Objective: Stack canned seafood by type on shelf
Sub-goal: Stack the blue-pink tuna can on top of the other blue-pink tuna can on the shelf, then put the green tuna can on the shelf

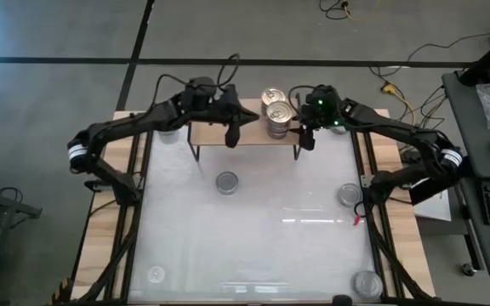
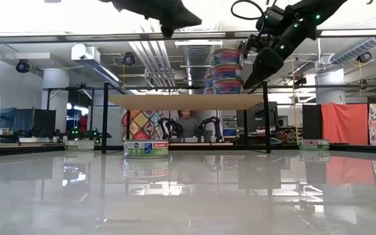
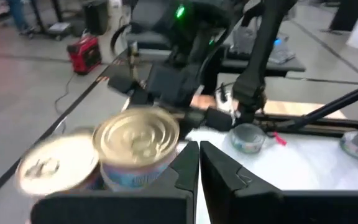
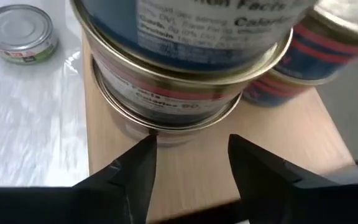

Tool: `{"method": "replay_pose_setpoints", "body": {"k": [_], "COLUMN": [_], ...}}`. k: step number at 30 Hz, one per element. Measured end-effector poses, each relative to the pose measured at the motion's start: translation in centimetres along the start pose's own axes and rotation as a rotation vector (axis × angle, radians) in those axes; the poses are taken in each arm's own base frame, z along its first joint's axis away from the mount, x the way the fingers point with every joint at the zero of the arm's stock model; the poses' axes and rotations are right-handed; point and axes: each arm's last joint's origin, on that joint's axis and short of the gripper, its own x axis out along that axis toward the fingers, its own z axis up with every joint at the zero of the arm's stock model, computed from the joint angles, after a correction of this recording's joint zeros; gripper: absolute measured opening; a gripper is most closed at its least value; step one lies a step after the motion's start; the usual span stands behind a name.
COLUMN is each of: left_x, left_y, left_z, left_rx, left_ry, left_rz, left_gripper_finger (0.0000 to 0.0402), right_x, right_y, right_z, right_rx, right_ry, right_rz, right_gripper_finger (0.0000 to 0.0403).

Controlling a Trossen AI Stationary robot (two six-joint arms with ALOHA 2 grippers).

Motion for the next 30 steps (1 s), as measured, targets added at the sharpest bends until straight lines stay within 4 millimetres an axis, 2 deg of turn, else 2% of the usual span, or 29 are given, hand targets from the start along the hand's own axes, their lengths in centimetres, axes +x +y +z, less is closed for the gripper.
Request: {"method": "replay_pose_setpoints", "body": {"k": [6,10,14,21,26,30], "left_x": [-1.1,-1.3,-1.5,-1.8,-2.1,-2.2], "left_y": [-0.8,-2.3,-4.5,-7.6,-9.0,-9.5], "left_z": [-1.3,-2.2,-2.8,-4.9,-6.8,-9.4], "left_rx": [-0.03,-0.021,0.021,0.056,-0.023,-0.114], "left_ry": [0.038,0.094,0.188,0.442,0.58,0.663], "left_rz": [0.02,-0.015,-0.027,0.088,0.076,0.099], "left_gripper_finger": [0.0,0.0,0.0,0.0,0.0,0.0], "right_x": [0.9,0.8,-0.5,-4.2,-6.3,-7.7], "right_y": [0.4,0.4,0.6,1.5,4.1,8.0], "right_z": [0.5,0.5,0.9,2.7,4.1,4.8], "right_rx": [0.004,0.032,0.033,0.073,0.126,0.111], "right_ry": [-0.027,-0.03,-0.058,-0.011,-0.016,-0.061], "right_rz": [0.012,0.011,-0.002,-0.043,0.041,0.152], "right_gripper_finger": [0.0185,0.0185,0.0196,0.0246,0.0284,0.0298]}}
